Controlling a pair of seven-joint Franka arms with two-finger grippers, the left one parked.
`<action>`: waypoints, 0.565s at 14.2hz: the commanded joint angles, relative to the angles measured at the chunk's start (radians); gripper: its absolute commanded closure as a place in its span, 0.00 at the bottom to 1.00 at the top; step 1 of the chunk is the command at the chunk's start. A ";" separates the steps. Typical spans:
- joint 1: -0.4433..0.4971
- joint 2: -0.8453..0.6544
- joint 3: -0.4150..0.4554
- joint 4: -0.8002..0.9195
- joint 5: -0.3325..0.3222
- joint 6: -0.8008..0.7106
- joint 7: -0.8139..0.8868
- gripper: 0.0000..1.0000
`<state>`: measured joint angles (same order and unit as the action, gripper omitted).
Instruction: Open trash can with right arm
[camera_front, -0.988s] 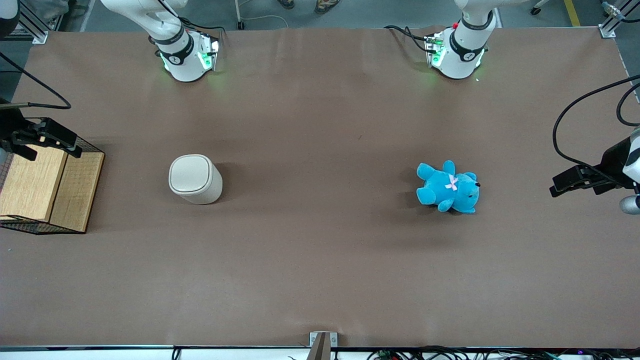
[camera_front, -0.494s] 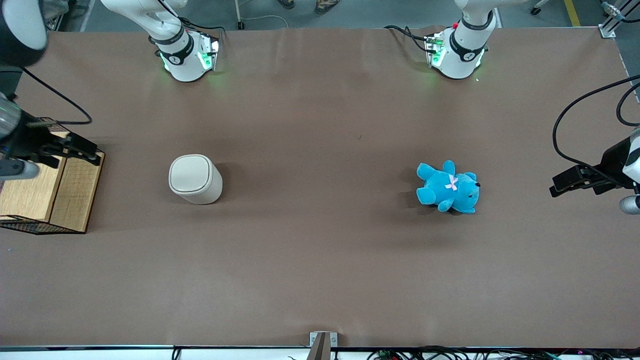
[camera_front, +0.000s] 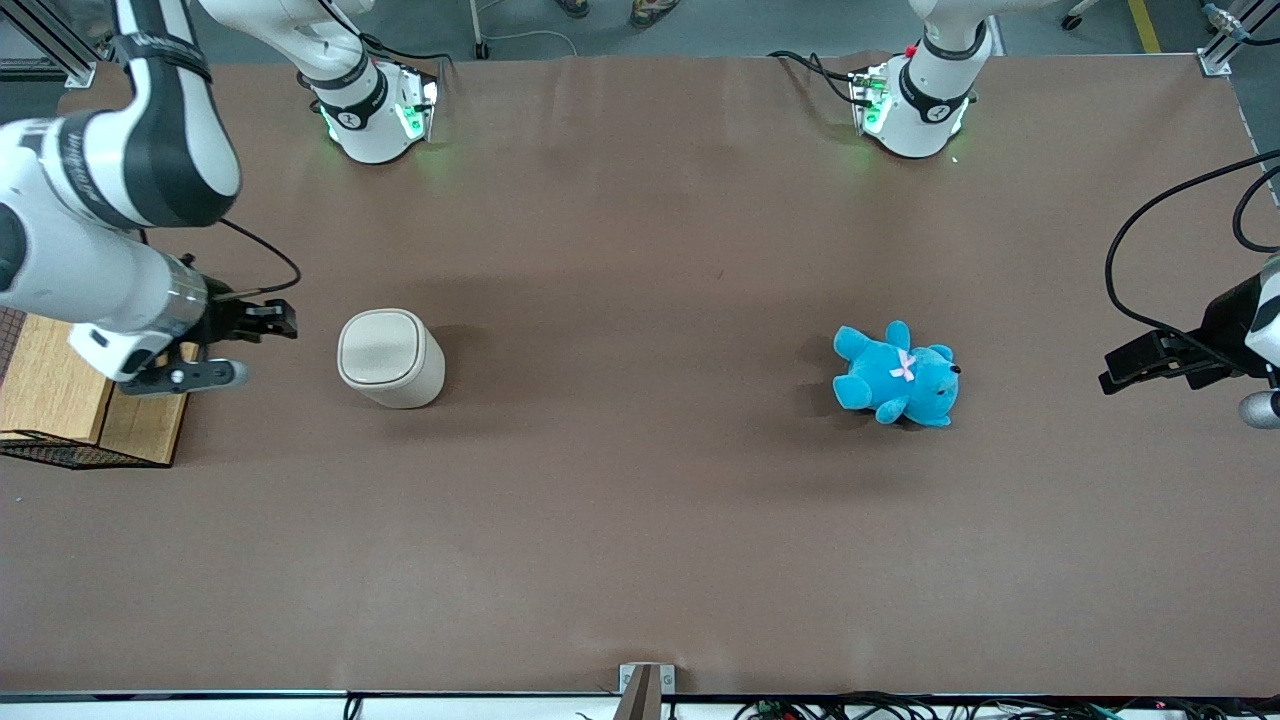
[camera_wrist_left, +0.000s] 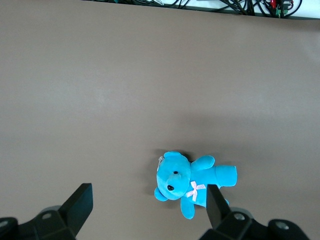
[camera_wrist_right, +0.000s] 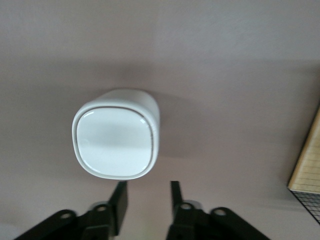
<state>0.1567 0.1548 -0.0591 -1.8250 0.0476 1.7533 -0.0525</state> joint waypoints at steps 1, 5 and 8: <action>0.050 0.018 -0.001 -0.062 -0.018 0.047 0.003 1.00; 0.086 0.092 0.001 -0.082 -0.014 0.064 0.003 1.00; 0.103 0.144 0.001 -0.082 -0.003 0.078 0.005 1.00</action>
<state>0.2438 0.2800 -0.0556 -1.8975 0.0477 1.8175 -0.0510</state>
